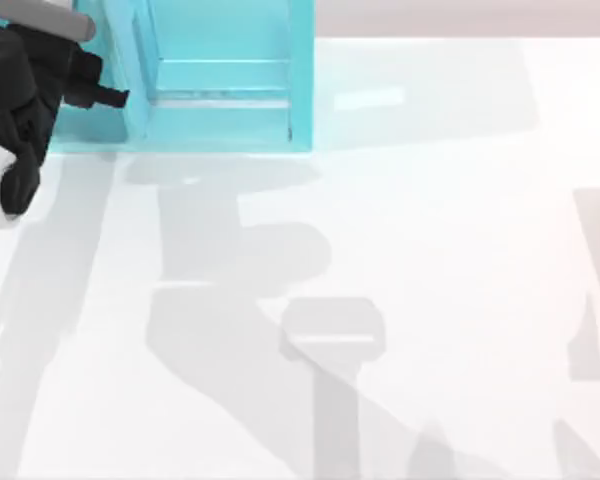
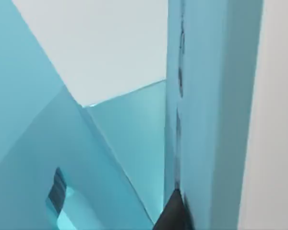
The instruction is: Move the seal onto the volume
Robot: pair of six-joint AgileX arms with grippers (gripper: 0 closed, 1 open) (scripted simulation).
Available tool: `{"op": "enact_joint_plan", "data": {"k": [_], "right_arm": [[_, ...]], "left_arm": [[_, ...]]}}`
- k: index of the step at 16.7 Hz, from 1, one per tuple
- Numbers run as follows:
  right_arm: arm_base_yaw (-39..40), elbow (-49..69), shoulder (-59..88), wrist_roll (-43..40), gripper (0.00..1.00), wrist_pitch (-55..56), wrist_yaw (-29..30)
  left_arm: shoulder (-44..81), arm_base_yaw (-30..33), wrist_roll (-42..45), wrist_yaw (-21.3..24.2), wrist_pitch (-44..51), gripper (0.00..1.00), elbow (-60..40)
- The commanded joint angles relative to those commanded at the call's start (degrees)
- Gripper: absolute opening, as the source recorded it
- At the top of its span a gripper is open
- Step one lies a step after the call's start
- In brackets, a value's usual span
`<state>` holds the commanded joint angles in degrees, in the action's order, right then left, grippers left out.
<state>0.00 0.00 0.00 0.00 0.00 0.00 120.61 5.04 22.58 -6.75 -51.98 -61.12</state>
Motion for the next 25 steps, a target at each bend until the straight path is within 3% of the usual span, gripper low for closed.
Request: {"op": "enact_joint_plan", "data": {"k": [12, 21, 25], "right_arm": [[0.00, 0.00, 0.00, 0.00, 1.00, 0.00, 0.00], [0.00, 0.00, 0.00, 0.00, 1.00, 0.00, 0.00], [0.00, 0.00, 0.00, 0.00, 1.00, 0.00, 0.00]], "left_arm": [[-51.67, 1.65, -0.10, -2.49, 30.73, 0.00, 20.01], [-56.16, 1.68, 0.09, -2.66, 34.13, 0.00, 22.26], [-54.49, 4.35, -5.13, -4.15, 35.86, 0.00, 20.67]]}}
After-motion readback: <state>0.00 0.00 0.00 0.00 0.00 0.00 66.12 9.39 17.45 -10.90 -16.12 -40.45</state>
